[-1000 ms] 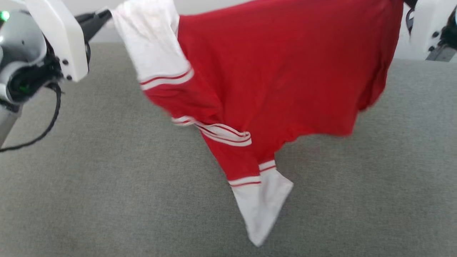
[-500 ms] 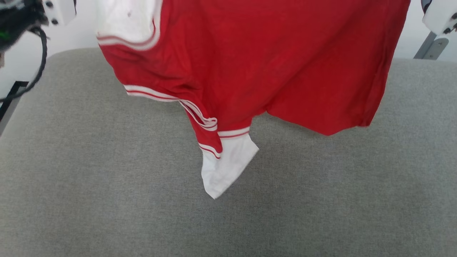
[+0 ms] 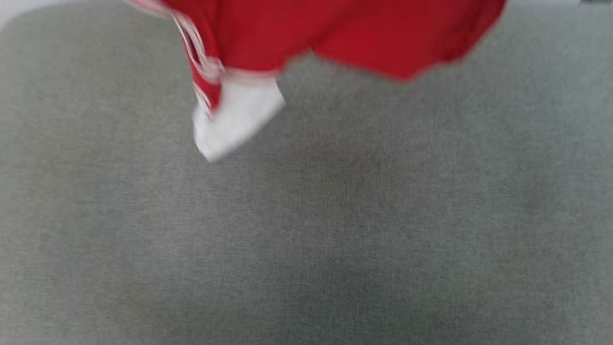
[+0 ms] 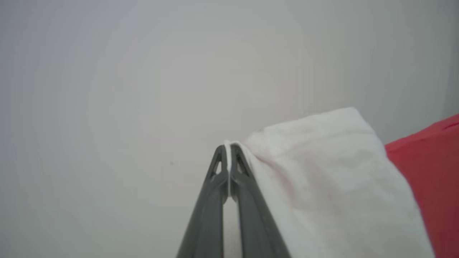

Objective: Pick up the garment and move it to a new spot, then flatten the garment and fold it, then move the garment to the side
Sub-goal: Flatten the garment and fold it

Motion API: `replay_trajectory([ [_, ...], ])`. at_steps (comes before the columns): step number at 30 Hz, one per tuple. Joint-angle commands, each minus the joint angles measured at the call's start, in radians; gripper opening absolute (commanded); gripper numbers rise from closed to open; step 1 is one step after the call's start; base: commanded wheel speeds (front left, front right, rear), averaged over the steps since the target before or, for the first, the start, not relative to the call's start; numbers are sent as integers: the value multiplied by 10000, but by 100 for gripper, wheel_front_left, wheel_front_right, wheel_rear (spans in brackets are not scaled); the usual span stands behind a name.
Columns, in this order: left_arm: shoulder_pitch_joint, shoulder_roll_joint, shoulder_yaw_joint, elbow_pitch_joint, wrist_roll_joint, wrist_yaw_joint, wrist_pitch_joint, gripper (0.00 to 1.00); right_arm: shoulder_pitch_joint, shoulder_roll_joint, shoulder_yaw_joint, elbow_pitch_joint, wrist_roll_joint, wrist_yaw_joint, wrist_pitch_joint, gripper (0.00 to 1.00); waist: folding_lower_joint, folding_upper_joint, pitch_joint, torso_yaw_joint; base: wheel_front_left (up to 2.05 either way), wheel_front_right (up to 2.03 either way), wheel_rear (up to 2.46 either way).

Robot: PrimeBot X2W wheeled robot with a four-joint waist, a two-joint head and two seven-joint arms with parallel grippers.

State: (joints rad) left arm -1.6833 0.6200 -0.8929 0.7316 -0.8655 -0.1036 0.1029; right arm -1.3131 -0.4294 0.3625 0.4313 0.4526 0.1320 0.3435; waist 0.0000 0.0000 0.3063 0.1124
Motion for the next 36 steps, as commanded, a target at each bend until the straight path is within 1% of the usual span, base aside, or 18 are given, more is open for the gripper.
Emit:
replay_trajectory([
  [1, -331, -79, 14, 224, 265, 96, -407, 0, -247, 161, -81, 256, -277, -24, -298, 0, 0, 0, 749, -150, 0, 0, 0],
  [4, -1133, -251, 119, 759, 846, 269, -1759, 0, -938, 532, -393, 874, -1360, -24, -1510, 0, 0, 0, 1199, -170, 0, 0, 0],
  [6, -1606, -388, 124, 961, 1272, 305, -2906, 0, -1325, 783, -641, 1260, -2090, -24, -2512, 0, 0, 0, 1430, -135, 0, 0, 0],
  [7, -1745, -426, 154, 1059, 1444, 339, -3251, 0, -1431, 896, -735, 1507, -2461, -24, -2924, 0, 0, 0, 1521, -114, 0, 0, 0],
  [9, -1908, -517, 239, 939, 1765, 202, -3611, 0, -1696, 1084, -923, 1969, -2984, -24, -3657, 0, 0, 0, 1674, -50, 0, 0, 0],
  [12, -1388, -592, 321, 612, 1975, -89, -3683, 0, -1697, 1360, -906, 2859, -3282, -24, -3997, 0, 0, 0, 1798, 83, 0, 0, 0],
  [14, -788, -483, 158, 625, 2141, -187, -3686, 0, -1534, 1383, -777, 3413, -3329, -24, -3943, 0, 0, 0, 1813, 180, 0, 0, 0],
  [16, -248, -531, 3, 601, 1975, -249, -3690, 0, -1242, 1392, -546, 3905, -3218, -24, -3856, 0, 0, 0, 1759, 260, 0, 0, 0],
  [17, -248, -531, 3, 601, 1975, -249, -3690, 0, -1242, 1392, -546, 3905, -3218, -24, -3856, 0, 0, 0, 1759, 260, 0, 0, 0],
  [19, 508, -581, -491, 529, 1566, -256, -3678, 0, -914, 1442, -269, 4260, -2961, -24, -3731, 0, 0, 0, 1663, 313, 0, 0, 0],
  [20, 795, -502, -865, 423, 1491, -260, -3566, 0, -739, 1393, -138, 4408, -2850, -24, -3648, 0, 0, 0, 1598, 346, 0, 0, 0],
  [24, 1824, -59, -2054, -436, 213, -261, -2927, 0, 191, 1370, 437, 4662, -1909, -24, -3084, 0, 0, 0, 1319, 446, 0, 0, 0],
  [27, 2505, 325, -2936, -1331, -590, -258, -2352, 0, 925, 1214, 854, 4418, -1130, -26, -2554, 0, 0, 0, 1076, 491, 0, 0, 0],
  [28, 2739, 463, -3103, -1665, -974, -258, -2184, 0, 1203, 1139, 1005, 4258, -869, -25, -2363, 0, 0, 0, 995, 489, 0, 0, 0],
  [30, 3185, 855, -3441, -2333, -1376, -259, -1767, 0, 1757, 1000, 1134, 3873, -281, -25, -1982, 0, 0, 0, 802, 497, 0, 0, 0],
  [32, 3738, 1136, -3591, -2955, -2065, -260, -1402, 0, 2412, 812, 1366, 3380, 252, -25, -1523, 0, 0, 0, 590, 517, 0, 0, 0],
  [36, 4727, 1743, -3757, -4106, -2807, -260, -704, 0, 3713, 265, 1396, 2163, 1184, -25, -801, 0, 0, 0, 193, 517, 0, 0, 0],
])
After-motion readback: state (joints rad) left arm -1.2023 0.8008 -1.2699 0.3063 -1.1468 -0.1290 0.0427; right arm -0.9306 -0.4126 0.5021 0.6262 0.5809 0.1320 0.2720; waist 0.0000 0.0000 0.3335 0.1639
